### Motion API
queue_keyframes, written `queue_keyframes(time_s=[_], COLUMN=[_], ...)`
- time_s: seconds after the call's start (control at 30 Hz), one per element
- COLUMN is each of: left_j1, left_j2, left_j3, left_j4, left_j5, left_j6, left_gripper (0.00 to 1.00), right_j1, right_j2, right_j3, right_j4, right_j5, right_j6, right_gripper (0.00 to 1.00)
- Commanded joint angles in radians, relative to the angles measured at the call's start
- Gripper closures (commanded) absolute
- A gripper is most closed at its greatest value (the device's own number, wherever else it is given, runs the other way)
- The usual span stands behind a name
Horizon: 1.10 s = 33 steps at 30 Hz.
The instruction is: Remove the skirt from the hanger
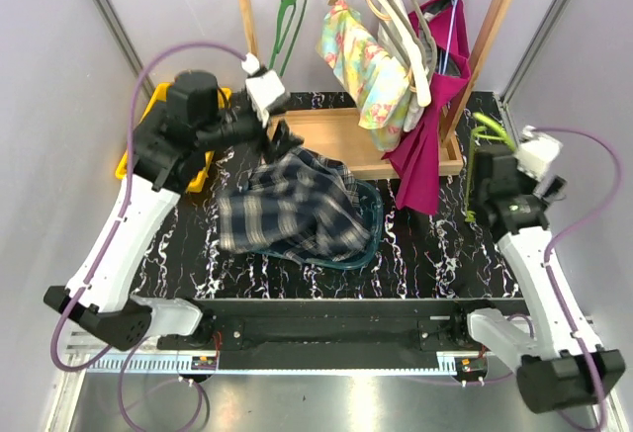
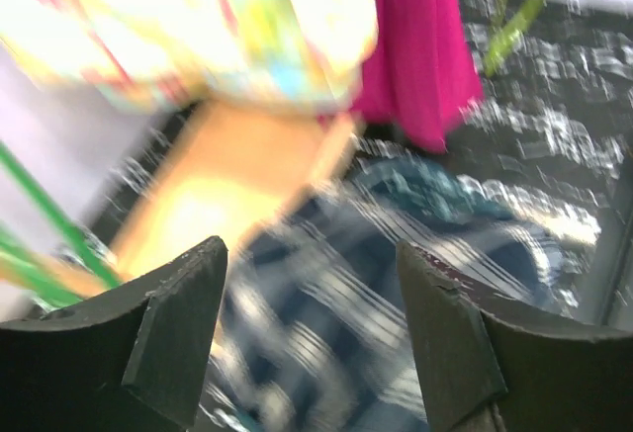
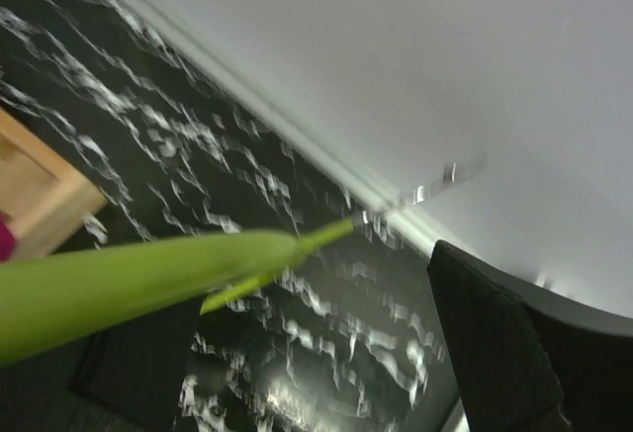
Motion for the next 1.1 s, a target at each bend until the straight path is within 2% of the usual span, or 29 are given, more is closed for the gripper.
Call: queue_keyframes(time_s=[0.0, 0.1, 0.17, 0.3, 0.37, 0.5, 0.67, 0.8, 0.93, 1.03, 1.07], left_j1=[-0.037, -0.062, -0.072, -0.082, -0.082, -0.091, -0.120, -0.135, -0.157, -0.181, -0.188], left_j2=[0.028, 0.004, -0.032, -0.070, -0.085, -0.133, -0.232, -0.292, -0.309, -0.300, -0.297], left_j3=[0.158, 0.128, 0.071, 0.002, -0.025, -0.171, -0.321, -0.398, -0.454, -0.490, -0.506], left_j4=[0.053, 0.053, 0.053, 0.055, 0.055, 0.046, 0.015, -0.014, -0.019, -0.013, -0.010], left_j5=[-0.018, -0.025, -0.036, -0.062, -0.062, -0.052, -0.041, -0.041, -0.044, -0.064, -0.082], left_j6=[-0.009, -0.011, 0.005, 0.035, 0.029, 0.002, -0.024, -0.032, -0.031, -0.015, -0.012], left_gripper=[0.26, 0.25, 0.24, 0.22, 0.22, 0.22, 0.22, 0.22, 0.23, 0.23, 0.23], right_j1=[-0.291, -0.322, -0.322, -0.322, -0.322, -0.335, -0.358, -0.391, -0.428, -0.428, -0.428], right_j2=[0.054, 0.078, 0.092, 0.123, 0.141, 0.270, 0.399, 0.375, 0.346, 0.332, 0.321], right_j3=[-0.022, 0.002, 0.042, 0.204, 0.260, 0.405, 0.524, 0.561, 0.590, 0.578, 0.546], right_j4=[-0.303, -0.299, -0.291, -0.289, -0.308, -0.309, -0.334, -0.329, -0.331, -0.274, -0.247], right_j5=[-0.526, -0.666, -0.731, -0.869, -0.888, -1.077, -1.063, -1.032, -1.078, -1.243, -1.365], right_j6=[0.382, 0.417, 0.386, 0.312, 0.324, 0.370, 0.381, 0.378, 0.378, 0.423, 0.440], right_gripper=[0.00, 0.00, 0.00, 0.00, 0.00, 0.00, 0.00, 0.00, 0.00, 0.00, 0.00])
